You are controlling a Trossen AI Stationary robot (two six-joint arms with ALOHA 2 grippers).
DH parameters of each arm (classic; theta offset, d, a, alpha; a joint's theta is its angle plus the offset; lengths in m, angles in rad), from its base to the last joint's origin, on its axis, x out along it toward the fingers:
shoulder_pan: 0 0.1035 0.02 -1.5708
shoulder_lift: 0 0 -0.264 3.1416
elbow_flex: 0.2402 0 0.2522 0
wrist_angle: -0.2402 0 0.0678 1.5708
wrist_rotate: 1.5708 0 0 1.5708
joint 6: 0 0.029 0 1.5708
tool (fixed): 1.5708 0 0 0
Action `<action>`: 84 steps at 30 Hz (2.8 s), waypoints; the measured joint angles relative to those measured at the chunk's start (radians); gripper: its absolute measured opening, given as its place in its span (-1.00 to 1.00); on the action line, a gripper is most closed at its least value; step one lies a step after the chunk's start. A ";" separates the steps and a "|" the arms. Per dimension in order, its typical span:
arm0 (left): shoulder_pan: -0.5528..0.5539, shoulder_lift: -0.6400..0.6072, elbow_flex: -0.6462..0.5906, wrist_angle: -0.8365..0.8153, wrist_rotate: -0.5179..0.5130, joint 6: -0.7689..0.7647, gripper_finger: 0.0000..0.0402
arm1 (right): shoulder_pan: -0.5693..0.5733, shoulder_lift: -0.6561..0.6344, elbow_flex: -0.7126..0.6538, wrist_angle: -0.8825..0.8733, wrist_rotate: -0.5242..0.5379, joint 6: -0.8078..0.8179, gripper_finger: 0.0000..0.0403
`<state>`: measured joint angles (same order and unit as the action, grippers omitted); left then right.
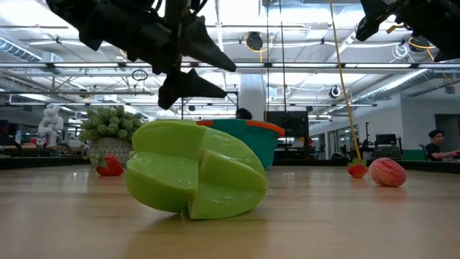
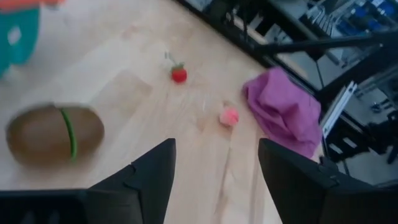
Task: Pick and placing Produce into tupperware
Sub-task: Put the top red strawberry into the blue basket
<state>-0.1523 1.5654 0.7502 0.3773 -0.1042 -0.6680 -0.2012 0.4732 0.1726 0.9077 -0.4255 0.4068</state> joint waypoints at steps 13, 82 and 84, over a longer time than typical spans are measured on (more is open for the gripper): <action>0.000 0.000 0.000 -0.135 -0.064 0.061 0.17 | 0.000 0.000 0.000 0.000 0.000 0.000 0.20; 0.126 0.200 0.000 -0.158 -0.448 -0.284 0.17 | 0.000 0.000 0.000 0.008 0.000 -0.001 0.20; 0.126 0.199 0.000 -0.136 -0.449 -0.265 0.17 | 0.000 0.000 0.000 0.008 0.000 0.000 0.20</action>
<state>-0.0261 1.7641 0.7506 0.2412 -0.5529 -0.9331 -0.2008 0.4734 0.1726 0.9154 -0.4255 0.4067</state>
